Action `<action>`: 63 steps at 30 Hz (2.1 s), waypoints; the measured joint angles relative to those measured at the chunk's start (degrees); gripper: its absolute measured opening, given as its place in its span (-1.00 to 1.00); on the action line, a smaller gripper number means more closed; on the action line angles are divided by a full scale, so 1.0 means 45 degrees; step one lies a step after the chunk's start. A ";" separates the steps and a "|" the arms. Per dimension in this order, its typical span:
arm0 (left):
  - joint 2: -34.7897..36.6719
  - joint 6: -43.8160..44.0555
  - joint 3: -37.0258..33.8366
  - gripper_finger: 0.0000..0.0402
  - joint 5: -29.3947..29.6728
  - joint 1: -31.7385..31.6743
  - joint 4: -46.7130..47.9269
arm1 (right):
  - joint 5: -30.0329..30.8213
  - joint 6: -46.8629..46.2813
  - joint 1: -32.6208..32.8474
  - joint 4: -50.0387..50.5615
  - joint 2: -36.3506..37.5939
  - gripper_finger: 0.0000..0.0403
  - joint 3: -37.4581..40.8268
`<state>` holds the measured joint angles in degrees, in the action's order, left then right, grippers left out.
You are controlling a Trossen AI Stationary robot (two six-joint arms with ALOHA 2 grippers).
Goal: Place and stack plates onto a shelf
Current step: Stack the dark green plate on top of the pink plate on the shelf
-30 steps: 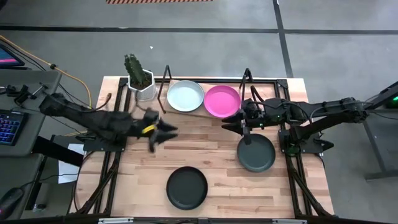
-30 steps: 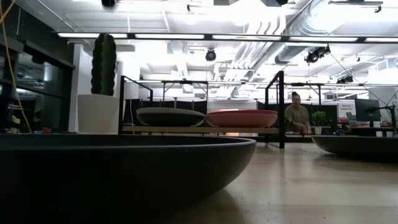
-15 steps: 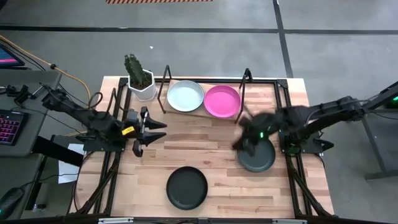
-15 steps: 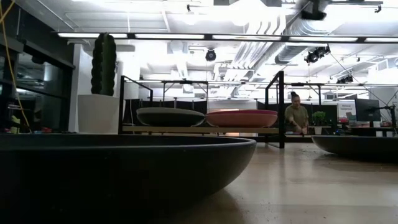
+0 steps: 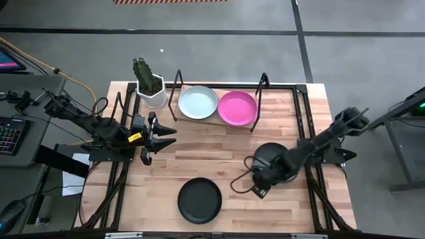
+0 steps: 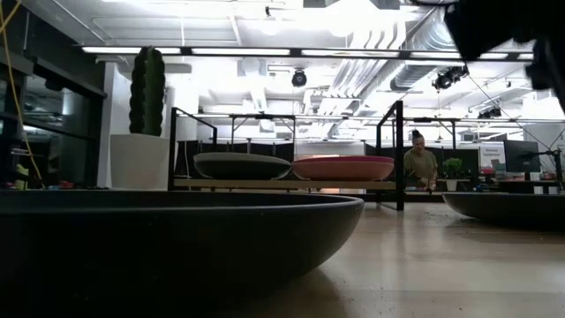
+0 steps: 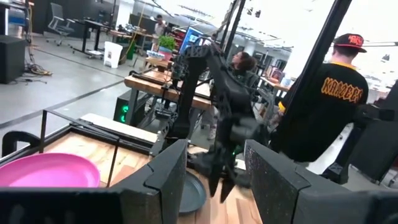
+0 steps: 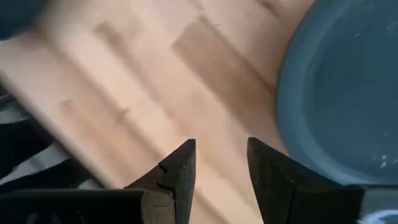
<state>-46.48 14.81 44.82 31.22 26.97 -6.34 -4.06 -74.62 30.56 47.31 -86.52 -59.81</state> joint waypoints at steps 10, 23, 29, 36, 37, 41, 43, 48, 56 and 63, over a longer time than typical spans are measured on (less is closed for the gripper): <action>0.0000 0.0005 0.0000 -0.24 0.0010 0.0000 0.0007 | 0.0540 0.0260 -0.0382 0.0062 -0.2468 -0.37 -0.0005; 0.0000 0.0005 0.0000 -0.24 0.0242 -0.0001 0.0007 | 0.0560 0.0335 -0.0378 0.0563 -0.2624 -0.37 -0.0155; 0.0000 0.0015 0.0000 -0.24 0.0248 0.0002 0.0007 | 0.0808 0.0918 -0.0378 0.2202 -0.2335 -0.37 -0.0970; 0.0000 0.0014 0.0000 -0.24 0.0252 -0.0002 0.0007 | 0.0764 0.0917 -0.0280 0.3074 -0.2271 -0.37 -0.1215; 0.0000 0.0015 0.0000 -0.24 0.0253 -0.0002 0.0007 | 0.0609 0.0868 -0.0276 0.2960 -0.2297 -0.37 -0.1050; 0.0000 0.0015 0.0000 -0.24 0.0253 -0.0001 0.0007 | 0.0240 0.0904 -0.0280 0.2338 -0.2414 -0.37 -0.0387; -0.0005 0.0019 0.0000 -0.24 0.0253 -0.0001 0.0011 | 0.0235 0.0815 -0.0280 0.2046 -0.2419 -0.37 -0.0169; 0.0000 0.0017 0.0000 -0.24 0.0255 -0.0002 0.0007 | 0.0338 0.0930 -0.0280 0.1845 -0.2419 -0.37 -0.0024; 0.0000 0.0015 0.0000 -0.24 0.0272 0.0001 0.0007 | 0.0489 0.1076 -0.0256 0.1872 -0.2624 -0.37 -0.0019; 0.0000 0.0018 0.0000 -0.24 0.0267 -0.0002 0.0007 | 0.0498 0.1213 -0.0032 0.1788 -0.3046 -0.37 -0.0010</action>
<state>-46.48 14.89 44.82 32.42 26.96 -6.31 -1.82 -69.17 30.42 55.36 -100.23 -59.86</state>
